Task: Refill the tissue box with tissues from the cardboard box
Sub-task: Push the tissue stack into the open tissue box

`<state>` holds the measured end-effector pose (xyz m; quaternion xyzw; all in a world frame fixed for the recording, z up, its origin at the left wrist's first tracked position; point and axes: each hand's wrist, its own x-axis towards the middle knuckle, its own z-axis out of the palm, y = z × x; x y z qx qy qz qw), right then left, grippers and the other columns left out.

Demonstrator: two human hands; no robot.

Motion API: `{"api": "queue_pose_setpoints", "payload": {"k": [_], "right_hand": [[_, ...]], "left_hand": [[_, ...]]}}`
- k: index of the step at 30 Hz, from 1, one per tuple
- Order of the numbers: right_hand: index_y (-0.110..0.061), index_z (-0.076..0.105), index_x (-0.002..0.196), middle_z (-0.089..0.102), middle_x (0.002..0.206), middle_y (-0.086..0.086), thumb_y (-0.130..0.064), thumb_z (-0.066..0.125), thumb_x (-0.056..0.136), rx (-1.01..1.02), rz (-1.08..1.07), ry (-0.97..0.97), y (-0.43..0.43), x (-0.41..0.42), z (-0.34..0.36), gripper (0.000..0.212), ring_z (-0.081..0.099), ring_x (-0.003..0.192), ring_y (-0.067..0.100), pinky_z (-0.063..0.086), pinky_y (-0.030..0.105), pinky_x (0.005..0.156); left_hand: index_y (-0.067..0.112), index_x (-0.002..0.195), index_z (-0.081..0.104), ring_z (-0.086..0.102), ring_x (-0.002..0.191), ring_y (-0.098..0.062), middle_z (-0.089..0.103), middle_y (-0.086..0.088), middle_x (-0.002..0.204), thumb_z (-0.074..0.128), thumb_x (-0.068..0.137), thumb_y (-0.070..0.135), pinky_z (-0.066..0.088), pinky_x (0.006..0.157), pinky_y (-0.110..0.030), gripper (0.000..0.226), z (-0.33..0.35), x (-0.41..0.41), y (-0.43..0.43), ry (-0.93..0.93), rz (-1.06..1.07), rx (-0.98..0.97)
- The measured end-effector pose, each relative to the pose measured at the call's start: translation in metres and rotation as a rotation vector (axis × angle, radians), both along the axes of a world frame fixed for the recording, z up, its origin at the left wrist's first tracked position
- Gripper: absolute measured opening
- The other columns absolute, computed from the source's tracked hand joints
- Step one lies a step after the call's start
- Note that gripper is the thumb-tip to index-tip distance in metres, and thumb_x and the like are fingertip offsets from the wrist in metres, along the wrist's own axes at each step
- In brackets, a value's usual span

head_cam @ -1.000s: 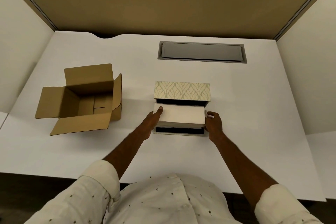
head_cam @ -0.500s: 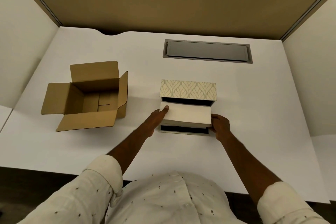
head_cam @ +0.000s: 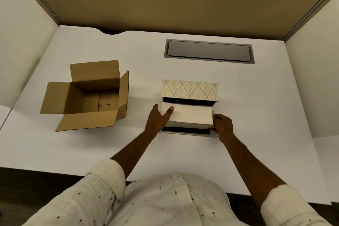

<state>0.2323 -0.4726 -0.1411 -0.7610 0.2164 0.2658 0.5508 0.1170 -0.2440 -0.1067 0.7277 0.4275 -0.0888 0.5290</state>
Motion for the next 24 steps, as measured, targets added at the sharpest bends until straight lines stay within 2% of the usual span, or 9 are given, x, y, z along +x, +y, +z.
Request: {"api": "queue_pose_setpoints", "payload": {"k": [2, 4, 6, 8, 11, 15, 17, 20, 24], "right_hand": [[-0.001, 0.066, 0.124, 0.067, 0.124, 0.022, 0.0, 0.064, 0.093, 0.001, 0.012, -0.001, 0.0, 0.0, 0.0, 0.032, 0.064, 0.115, 0.04, 0.057, 0.051, 0.094], [-0.002, 0.067, 0.122, 0.068, 0.123, 0.022, 0.001, 0.063, 0.092, 0.004, 0.019, 0.002, -0.001, 0.0, 0.0, 0.031, 0.064, 0.114, 0.039, 0.058, 0.051, 0.093], [-0.002, 0.066, 0.123, 0.067, 0.124, 0.022, 0.0, 0.063, 0.093, 0.0, 0.036, 0.005, -0.001, 0.0, 0.0, 0.031, 0.064, 0.114, 0.039, 0.058, 0.05, 0.093], [-0.002, 0.065, 0.125, 0.066, 0.125, 0.021, -0.001, 0.064, 0.093, -0.007, 0.056, 0.001, 0.0, 0.0, -0.001, 0.032, 0.063, 0.115, 0.038, 0.058, 0.049, 0.093], [-0.002, 0.066, 0.125, 0.066, 0.124, 0.02, -0.002, 0.064, 0.093, -0.023, 0.068, -0.016, 0.002, 0.0, -0.001, 0.032, 0.063, 0.11, 0.036, 0.059, 0.049, 0.091], [0.0, 0.066, 0.123, 0.067, 0.123, 0.023, 0.0, 0.063, 0.092, -0.014, 0.075, -0.025, 0.002, -0.001, -0.001, 0.031, 0.064, 0.108, 0.038, 0.058, 0.051, 0.093], [0.001, 0.066, 0.124, 0.067, 0.122, 0.024, -0.001, 0.063, 0.092, -0.016, 0.088, -0.027, 0.001, 0.0, -0.001, 0.032, 0.065, 0.107, 0.038, 0.058, 0.052, 0.093], [0.002, 0.066, 0.123, 0.068, 0.121, 0.024, -0.002, 0.064, 0.092, -0.016, 0.103, -0.031, 0.001, 0.001, -0.002, 0.032, 0.065, 0.1, 0.034, 0.058, 0.053, 0.092], [0.002, 0.067, 0.122, 0.068, 0.119, 0.024, -0.003, 0.064, 0.092, -0.009, 0.11, -0.03, -0.001, 0.002, -0.003, 0.03, 0.066, 0.109, 0.039, 0.058, 0.053, 0.093]], "left_hand": [[0.015, 0.153, 0.028, 0.034, 0.144, -0.024, 0.035, -0.007, 0.158, 0.063, 0.089, 0.056, 0.033, 0.116, -0.041, 0.084, 0.004, -0.01, -0.012, -0.13, 0.037, 0.248], [0.019, 0.144, 0.04, 0.04, 0.134, -0.013, 0.046, 0.001, 0.145, 0.064, 0.091, 0.05, 0.037, 0.109, -0.029, 0.066, 0.006, -0.026, -0.024, -0.352, -0.031, 0.538], [0.022, 0.137, 0.047, 0.044, 0.129, -0.01, 0.051, 0.004, 0.137, 0.066, 0.09, 0.045, 0.039, 0.108, -0.025, 0.055, 0.005, -0.035, -0.034, -0.521, -0.264, 0.687], [0.021, 0.137, 0.048, 0.044, 0.13, -0.014, 0.052, 0.002, 0.137, 0.066, 0.089, 0.043, 0.04, 0.111, -0.034, 0.055, 0.002, -0.033, -0.04, -0.575, -0.567, 0.74], [0.017, 0.148, 0.038, 0.038, 0.139, -0.022, 0.044, -0.004, 0.149, 0.067, 0.088, 0.043, 0.034, 0.118, -0.042, 0.071, -0.002, -0.012, -0.046, -0.49, -0.896, 0.808], [0.007, 0.157, 0.017, 0.025, 0.148, -0.032, 0.027, -0.013, 0.161, 0.077, 0.078, 0.048, 0.017, 0.125, -0.047, 0.107, -0.008, 0.023, -0.046, -0.239, -1.129, 0.943], [0.004, 0.156, 0.013, 0.029, 0.145, -0.034, 0.028, -0.015, 0.159, 0.08, 0.073, 0.052, 0.019, 0.123, -0.049, 0.117, -0.009, 0.036, -0.045, -0.147, -1.179, 1.004], [0.005, 0.155, 0.018, 0.04, 0.136, -0.033, 0.038, -0.014, 0.151, 0.083, 0.066, 0.056, 0.029, 0.116, -0.05, 0.121, -0.01, 0.049, -0.045, -0.085, -1.237, 1.06], [0.008, 0.15, 0.026, 0.051, 0.126, -0.03, 0.049, -0.012, 0.143, 0.087, 0.061, 0.053, 0.035, 0.109, -0.047, 0.116, -0.009, 0.062, -0.045, 0.008, -1.242, 0.995]]}}
